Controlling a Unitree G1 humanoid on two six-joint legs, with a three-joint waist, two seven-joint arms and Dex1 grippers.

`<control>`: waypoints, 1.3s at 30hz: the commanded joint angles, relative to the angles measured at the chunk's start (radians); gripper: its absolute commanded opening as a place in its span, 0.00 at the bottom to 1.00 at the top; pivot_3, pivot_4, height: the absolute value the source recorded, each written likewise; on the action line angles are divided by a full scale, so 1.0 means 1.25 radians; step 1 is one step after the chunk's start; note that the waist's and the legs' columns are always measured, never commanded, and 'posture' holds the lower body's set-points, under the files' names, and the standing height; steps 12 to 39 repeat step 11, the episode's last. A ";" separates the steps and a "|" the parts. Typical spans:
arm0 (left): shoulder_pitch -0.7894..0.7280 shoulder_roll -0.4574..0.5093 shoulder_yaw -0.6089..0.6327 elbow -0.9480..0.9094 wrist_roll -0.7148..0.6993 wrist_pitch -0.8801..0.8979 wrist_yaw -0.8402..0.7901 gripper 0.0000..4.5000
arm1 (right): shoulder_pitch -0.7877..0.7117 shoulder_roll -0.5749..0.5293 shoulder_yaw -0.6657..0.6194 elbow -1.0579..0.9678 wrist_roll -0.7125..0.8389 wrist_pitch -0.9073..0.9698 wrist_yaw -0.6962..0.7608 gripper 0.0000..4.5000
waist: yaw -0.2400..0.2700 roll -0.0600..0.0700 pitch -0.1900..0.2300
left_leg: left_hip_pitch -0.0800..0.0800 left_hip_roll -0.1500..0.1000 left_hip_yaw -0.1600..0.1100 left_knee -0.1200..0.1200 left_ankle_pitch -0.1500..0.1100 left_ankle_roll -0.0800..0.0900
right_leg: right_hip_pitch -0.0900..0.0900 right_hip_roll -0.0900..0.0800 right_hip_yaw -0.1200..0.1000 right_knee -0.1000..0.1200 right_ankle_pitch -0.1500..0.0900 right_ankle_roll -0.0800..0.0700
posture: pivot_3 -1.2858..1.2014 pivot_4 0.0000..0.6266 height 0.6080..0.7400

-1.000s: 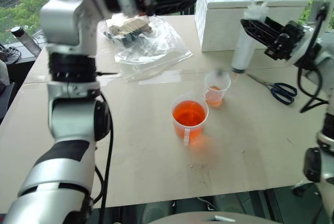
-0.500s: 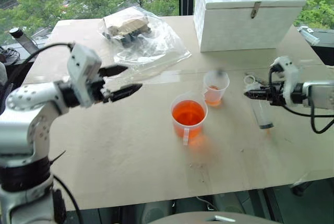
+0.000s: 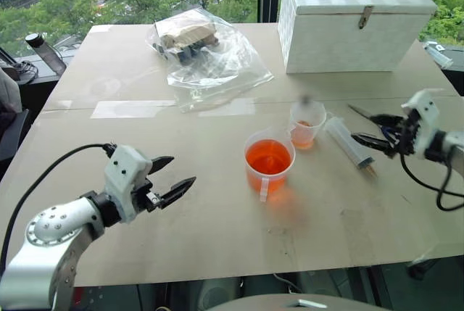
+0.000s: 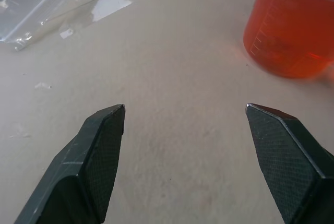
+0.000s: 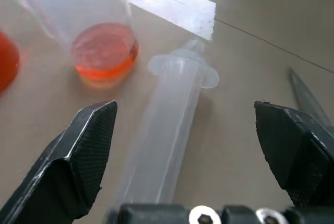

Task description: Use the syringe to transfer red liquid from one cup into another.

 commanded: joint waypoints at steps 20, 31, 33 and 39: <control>0.100 -0.090 -0.060 0.009 0.011 -0.145 0.041 0.84 | 0.261 0.135 -0.111 -0.014 -0.039 -0.304 0.076 0.99 | -0.005 0.003 -0.002 | 0.015 0.000 0.000 -0.004 -0.003 0.004 | 0.013 0.000 0.001 -0.001 0.000 -0.001 | 0.52 0.24 1.00; 0.100 -0.090 -0.060 0.009 0.011 -0.145 0.041 0.84 | 0.261 0.135 -0.111 -0.014 -0.039 -0.304 0.076 0.99 | -0.005 0.003 -0.002 | 0.015 0.000 0.000 -0.004 -0.003 0.004 | 0.013 0.000 0.001 -0.001 0.000 -0.001 | 0.52 0.24 1.00; 0.100 -0.090 -0.060 0.009 0.011 -0.145 0.041 0.84 | 0.261 0.135 -0.111 -0.014 -0.039 -0.304 0.076 0.99 | -0.005 0.003 -0.002 | 0.015 0.000 0.000 -0.004 -0.003 0.004 | 0.013 0.000 0.001 -0.001 0.000 -0.001 | 0.52 0.24 1.00; 0.100 -0.090 -0.060 0.009 0.011 -0.145 0.041 0.84 | 0.261 0.135 -0.111 -0.014 -0.039 -0.304 0.076 0.99 | -0.005 0.003 -0.002 | 0.015 0.000 0.000 -0.004 -0.003 0.004 | 0.013 0.000 0.001 -0.001 0.000 -0.001 | 0.52 0.24 1.00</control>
